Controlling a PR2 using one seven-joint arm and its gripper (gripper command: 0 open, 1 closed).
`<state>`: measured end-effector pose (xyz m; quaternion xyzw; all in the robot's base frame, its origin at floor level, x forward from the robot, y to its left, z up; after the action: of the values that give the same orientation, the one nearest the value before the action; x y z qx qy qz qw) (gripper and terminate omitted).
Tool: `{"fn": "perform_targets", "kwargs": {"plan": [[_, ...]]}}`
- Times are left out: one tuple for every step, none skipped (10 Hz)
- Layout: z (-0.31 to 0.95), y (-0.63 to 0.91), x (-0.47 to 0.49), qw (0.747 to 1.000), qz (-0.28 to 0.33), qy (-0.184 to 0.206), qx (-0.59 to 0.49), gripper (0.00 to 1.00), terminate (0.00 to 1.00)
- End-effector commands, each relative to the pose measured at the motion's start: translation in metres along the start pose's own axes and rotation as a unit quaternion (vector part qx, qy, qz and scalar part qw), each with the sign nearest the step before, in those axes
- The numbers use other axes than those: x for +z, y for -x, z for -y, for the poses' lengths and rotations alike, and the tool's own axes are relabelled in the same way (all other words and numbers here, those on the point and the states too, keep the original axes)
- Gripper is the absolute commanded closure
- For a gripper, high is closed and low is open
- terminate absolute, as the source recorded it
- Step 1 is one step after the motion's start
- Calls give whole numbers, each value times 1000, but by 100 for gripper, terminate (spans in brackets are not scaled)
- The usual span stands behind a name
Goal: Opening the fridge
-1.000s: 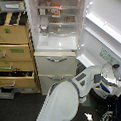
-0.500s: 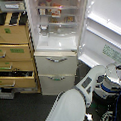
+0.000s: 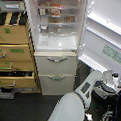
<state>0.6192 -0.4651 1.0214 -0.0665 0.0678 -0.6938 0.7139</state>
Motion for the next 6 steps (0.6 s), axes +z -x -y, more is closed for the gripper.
{"fn": "perform_targets", "kwargs": {"plan": [[-13, 191, 69, 976, 96, -136, 140, 0, 0], [3, 283, 86, 960, 118, -171, 188, 0, 0], [10, 307, 93, 954, 125, -182, 200, 0, 0], [21, 338, 100, 947, 134, -196, 216, 0, 0], [36, 367, 104, 941, 139, -210, 227, 0, 0], [55, 410, 106, 931, 143, -237, 237, 0, 0]]}}
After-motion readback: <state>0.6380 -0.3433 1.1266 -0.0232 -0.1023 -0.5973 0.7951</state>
